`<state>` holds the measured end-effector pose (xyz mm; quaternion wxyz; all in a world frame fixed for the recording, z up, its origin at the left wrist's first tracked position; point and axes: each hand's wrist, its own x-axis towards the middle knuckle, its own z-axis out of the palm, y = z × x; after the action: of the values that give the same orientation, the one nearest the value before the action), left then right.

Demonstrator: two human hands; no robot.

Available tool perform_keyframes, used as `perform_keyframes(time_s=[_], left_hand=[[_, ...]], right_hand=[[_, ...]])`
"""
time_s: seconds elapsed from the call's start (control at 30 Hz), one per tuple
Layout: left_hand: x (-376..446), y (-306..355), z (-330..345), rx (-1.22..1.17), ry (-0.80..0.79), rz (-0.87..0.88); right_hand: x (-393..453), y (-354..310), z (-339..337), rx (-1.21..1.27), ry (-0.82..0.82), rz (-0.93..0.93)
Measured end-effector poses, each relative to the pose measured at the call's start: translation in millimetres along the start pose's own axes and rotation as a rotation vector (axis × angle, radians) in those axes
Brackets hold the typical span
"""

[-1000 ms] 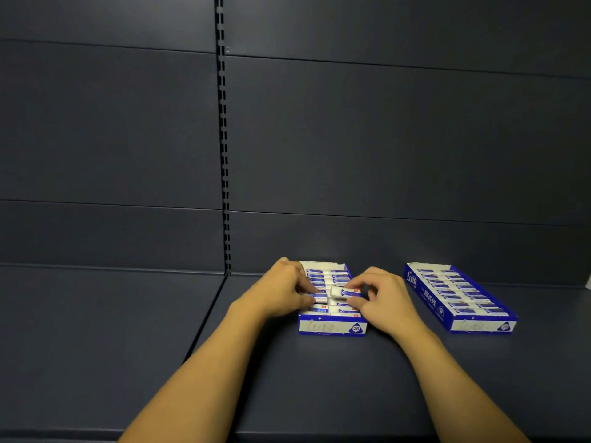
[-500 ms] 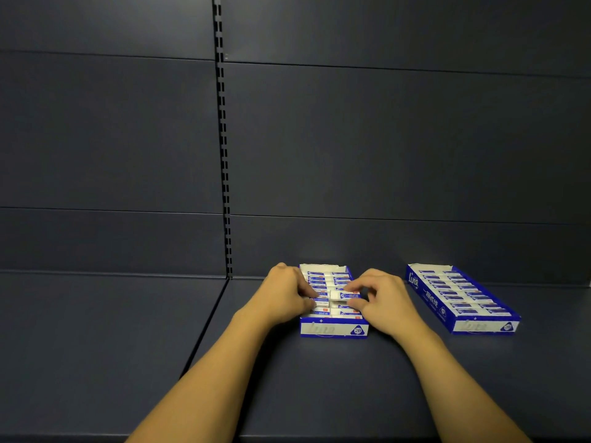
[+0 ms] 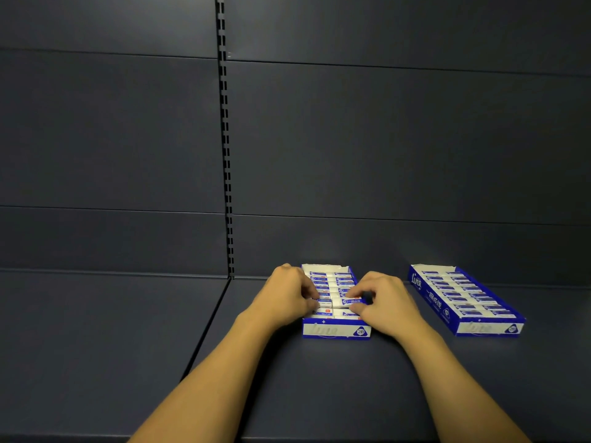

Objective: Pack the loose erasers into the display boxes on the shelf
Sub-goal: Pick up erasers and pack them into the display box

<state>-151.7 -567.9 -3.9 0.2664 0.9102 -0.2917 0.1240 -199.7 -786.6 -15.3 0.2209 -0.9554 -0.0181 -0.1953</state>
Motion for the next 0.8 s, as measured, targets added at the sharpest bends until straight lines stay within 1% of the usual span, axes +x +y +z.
perform_keyframes(time_s=[0.17, 0.4, 0.6, 0.7, 0.8], left_hand=[[2, -1, 2, -0.018, -0.01, 0.002], [3, -4, 2, -0.064, -0.031, -0.022], [1, -1, 0, -0.121, -0.031, -0.083], [-1, 0, -10, -0.174, -0.012, -0.094], [-2, -6, -30, -0.101, 0.057, -0.091]], right_hand=[[3, 0, 2, 0.052, -0.038, 0.009], [4, 2, 2, 0.116, -0.032, 0.012], [1, -2, -3, 0.091, -0.042, -0.001], [1, -7, -12, 0.094, 0.008, -0.012], [8, -16, -26, 0.095, 0.054, -0.016]])
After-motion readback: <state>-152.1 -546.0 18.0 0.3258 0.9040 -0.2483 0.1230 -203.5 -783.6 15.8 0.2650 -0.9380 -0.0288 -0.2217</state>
